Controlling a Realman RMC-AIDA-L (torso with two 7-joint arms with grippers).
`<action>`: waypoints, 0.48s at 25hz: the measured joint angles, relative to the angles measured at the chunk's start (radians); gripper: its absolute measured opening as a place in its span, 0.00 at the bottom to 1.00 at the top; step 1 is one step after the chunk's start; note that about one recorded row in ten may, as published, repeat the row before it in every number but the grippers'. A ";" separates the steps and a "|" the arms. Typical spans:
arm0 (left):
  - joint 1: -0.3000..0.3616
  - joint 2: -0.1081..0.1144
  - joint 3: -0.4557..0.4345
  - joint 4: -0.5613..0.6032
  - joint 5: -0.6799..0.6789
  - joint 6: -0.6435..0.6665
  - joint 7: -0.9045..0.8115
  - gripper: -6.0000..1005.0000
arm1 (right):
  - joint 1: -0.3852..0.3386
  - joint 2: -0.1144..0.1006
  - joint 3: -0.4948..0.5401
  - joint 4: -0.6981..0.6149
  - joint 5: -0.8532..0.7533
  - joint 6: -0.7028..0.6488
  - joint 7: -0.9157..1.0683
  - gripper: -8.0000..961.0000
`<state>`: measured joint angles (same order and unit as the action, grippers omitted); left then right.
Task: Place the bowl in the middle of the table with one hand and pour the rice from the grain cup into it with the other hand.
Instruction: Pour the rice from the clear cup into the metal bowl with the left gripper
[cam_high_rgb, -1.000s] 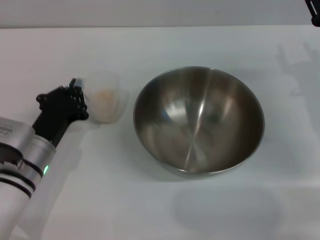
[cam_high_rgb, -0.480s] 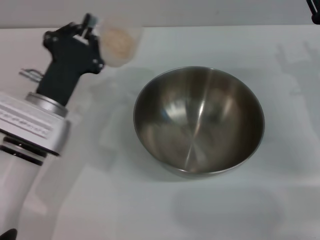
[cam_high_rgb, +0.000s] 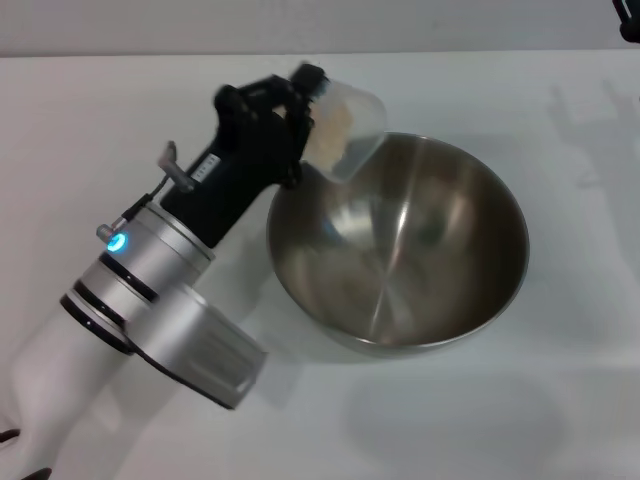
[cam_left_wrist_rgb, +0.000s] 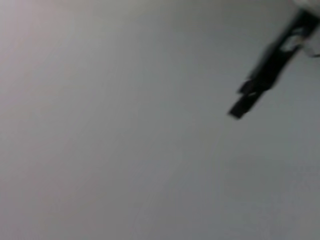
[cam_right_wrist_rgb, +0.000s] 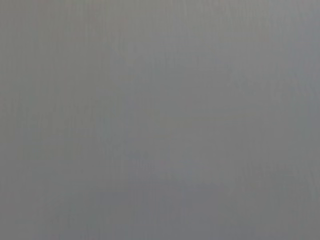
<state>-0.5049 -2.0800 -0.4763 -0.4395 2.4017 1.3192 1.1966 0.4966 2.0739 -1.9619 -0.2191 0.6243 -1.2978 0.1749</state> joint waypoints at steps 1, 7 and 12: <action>0.000 0.000 0.000 0.000 0.017 -0.007 0.048 0.03 | 0.001 0.000 0.000 0.000 0.000 0.000 0.000 0.77; -0.001 0.000 0.002 -0.002 0.084 -0.076 0.315 0.03 | 0.005 0.000 -0.003 0.000 -0.001 0.006 0.000 0.77; 0.002 0.000 0.002 -0.002 0.104 -0.084 0.480 0.03 | 0.009 0.000 -0.002 0.000 -0.001 0.008 0.000 0.77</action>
<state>-0.5030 -2.0801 -0.4739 -0.4419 2.5056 1.2347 1.6762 0.5057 2.0739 -1.9637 -0.2193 0.6228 -1.2898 0.1749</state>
